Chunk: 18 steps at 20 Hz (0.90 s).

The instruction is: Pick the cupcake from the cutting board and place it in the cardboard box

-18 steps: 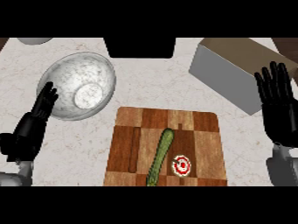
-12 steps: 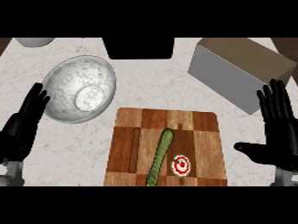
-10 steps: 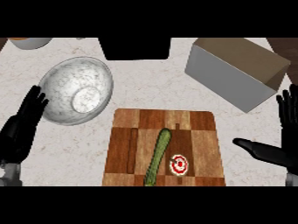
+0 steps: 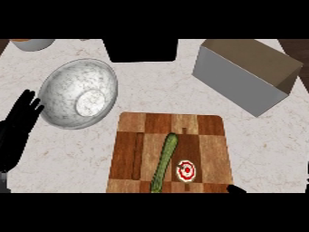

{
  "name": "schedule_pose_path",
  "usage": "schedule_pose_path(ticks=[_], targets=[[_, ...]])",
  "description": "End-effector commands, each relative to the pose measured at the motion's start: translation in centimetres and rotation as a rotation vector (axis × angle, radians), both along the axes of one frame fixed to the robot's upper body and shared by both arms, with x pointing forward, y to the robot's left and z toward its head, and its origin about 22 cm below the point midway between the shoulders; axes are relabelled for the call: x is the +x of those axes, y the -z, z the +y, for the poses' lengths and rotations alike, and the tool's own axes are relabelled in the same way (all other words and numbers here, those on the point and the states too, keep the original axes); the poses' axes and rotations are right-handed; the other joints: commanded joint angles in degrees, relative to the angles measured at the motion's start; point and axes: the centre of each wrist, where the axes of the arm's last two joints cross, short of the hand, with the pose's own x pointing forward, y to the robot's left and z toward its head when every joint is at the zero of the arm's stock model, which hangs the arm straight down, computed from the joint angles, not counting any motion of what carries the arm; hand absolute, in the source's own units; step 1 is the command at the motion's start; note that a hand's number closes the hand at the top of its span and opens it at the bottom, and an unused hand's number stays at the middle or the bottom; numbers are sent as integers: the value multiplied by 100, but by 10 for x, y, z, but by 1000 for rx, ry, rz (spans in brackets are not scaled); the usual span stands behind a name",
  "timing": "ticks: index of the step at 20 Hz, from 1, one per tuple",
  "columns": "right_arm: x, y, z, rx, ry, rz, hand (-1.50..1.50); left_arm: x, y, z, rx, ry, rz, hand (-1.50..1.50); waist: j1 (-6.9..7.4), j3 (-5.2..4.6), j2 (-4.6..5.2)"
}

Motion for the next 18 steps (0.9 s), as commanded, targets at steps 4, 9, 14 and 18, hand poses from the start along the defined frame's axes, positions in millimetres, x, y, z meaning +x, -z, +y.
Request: schedule_pose_path(ticks=[4, 9, 14, 18], targets=[[-48, 8, -16, -375, 29, 422, -150, -4, -6, 0, -6, 33, -4, 0, 137, -39, 90], [-58, -12, -9, -539, 66, 650, -150, 4, -10, -6, -19, 56, -6, 0, 217, -49, 156], [-56, -30, 21, -566, 87, 861, -150, 7, -20, -7, -7, 75, -11, 0, 404, -25, 157], [-37, -39, 58, -544, 62, 960, -150, 13, -14, -19, -20, 77, -5, 0, 404, -8, 156]])
